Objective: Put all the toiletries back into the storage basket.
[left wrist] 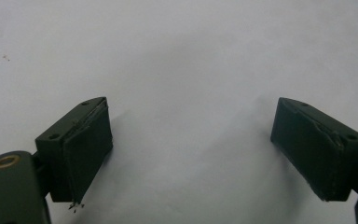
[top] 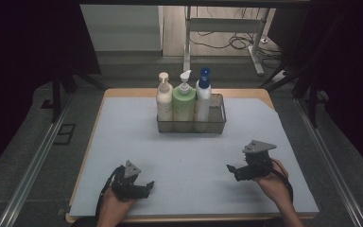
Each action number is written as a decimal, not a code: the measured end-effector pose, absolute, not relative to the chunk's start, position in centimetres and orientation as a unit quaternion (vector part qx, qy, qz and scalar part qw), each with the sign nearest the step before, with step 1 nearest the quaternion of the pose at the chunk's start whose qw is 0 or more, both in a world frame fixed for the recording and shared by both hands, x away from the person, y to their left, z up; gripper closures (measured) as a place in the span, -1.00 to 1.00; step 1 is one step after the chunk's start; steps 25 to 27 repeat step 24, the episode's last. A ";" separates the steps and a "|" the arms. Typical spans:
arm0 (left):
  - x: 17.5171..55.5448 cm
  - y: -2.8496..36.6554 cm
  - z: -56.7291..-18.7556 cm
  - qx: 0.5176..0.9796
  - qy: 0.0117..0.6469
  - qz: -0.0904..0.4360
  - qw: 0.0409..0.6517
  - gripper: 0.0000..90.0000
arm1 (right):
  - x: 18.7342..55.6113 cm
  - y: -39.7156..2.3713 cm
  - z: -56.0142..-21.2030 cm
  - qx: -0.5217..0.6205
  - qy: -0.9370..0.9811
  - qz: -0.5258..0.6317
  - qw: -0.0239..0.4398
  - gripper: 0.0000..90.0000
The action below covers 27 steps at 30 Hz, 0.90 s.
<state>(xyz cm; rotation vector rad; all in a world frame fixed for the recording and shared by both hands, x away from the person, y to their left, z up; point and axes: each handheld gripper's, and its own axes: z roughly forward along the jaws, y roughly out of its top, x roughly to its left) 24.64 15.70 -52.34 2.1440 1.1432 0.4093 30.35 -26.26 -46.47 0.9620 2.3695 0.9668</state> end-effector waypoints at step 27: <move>24.6 15.7 -52.3 0.822 0.437 0.157 0.330 -0.73 | 28.9 -28.0 -52.1 0.382 0.847 0.336 0.152 -1.00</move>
